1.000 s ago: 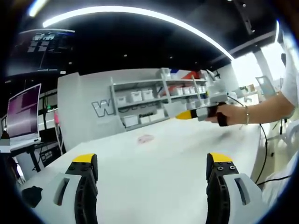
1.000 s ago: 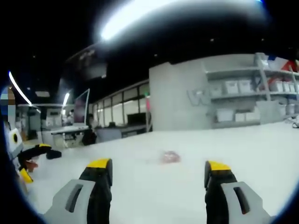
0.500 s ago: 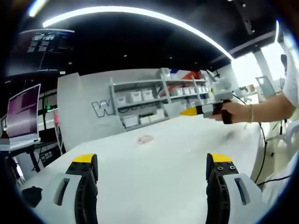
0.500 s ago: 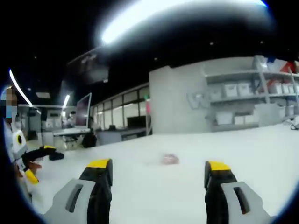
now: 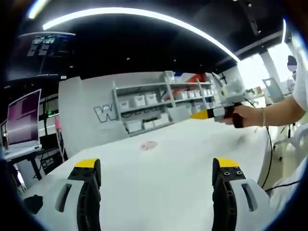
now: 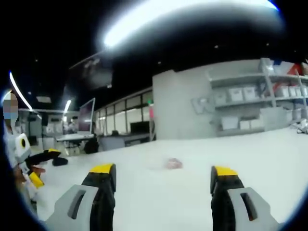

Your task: Open the resealable bag by pulling the two sides of the seal apart until the entire bag opening is separated and visibly accessible.

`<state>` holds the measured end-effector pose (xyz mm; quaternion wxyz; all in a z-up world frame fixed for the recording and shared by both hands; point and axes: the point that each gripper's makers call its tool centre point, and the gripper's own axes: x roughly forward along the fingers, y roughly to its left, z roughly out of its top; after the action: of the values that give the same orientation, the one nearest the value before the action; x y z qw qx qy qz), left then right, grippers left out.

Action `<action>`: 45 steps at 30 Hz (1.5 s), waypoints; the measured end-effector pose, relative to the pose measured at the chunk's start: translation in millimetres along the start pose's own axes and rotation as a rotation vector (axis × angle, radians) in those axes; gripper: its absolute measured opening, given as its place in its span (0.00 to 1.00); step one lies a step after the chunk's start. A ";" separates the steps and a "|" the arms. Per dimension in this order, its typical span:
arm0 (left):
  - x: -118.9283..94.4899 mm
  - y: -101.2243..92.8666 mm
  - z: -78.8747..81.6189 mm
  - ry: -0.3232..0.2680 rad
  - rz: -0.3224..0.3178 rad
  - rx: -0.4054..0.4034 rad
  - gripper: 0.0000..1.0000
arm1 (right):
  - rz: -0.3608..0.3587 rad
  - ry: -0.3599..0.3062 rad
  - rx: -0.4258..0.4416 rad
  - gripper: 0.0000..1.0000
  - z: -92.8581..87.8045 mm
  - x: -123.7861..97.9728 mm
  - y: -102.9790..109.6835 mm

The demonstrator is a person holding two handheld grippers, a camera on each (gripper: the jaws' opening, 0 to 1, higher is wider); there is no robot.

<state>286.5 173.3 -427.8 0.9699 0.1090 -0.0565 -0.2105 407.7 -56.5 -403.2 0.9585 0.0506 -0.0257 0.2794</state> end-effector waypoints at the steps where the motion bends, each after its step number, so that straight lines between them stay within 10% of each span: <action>1: 0.0 -0.4 0.7 -0.003 -0.001 -0.001 0.95 | -0.004 -0.002 -0.001 0.81 0.2 -2.3 -0.9; 45: -4.8 -4.9 -3.8 -0.011 0.005 0.006 0.94 | -0.061 -0.051 0.002 0.81 2.8 -64.0 -23.0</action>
<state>280.9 171.7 -433.0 0.9697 0.1106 -0.0630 -0.2086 366.1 -110.2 -407.3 0.9656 0.0592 -0.0481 0.2487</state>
